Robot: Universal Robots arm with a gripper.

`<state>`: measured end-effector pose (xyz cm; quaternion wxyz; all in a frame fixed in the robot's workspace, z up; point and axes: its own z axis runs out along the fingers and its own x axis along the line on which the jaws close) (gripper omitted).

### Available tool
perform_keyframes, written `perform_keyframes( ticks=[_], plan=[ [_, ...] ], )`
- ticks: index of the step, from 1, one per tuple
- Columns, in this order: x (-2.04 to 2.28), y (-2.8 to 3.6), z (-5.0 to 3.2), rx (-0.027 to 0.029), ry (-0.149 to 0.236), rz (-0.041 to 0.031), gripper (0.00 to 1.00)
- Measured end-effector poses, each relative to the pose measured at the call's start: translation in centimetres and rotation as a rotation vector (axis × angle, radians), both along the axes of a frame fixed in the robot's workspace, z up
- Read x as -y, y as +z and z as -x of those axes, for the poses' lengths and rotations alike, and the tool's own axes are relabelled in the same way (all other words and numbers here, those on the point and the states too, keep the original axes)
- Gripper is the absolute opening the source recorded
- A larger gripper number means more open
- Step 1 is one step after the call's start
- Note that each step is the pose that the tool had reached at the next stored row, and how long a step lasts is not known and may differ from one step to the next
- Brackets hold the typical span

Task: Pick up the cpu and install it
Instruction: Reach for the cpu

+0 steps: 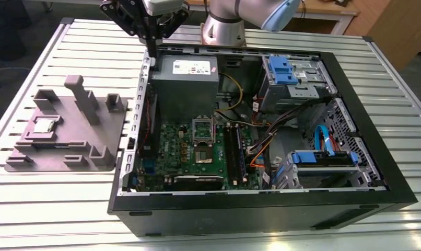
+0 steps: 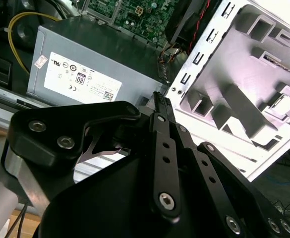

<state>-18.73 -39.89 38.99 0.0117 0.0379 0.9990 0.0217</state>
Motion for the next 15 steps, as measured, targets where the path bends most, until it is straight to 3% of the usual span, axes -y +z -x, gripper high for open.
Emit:
perform_keyframes(
  ticks=[15],
  plan=[
    [0.0,0.0,0.24,0.0,0.0,0.0,0.1]
  ],
)
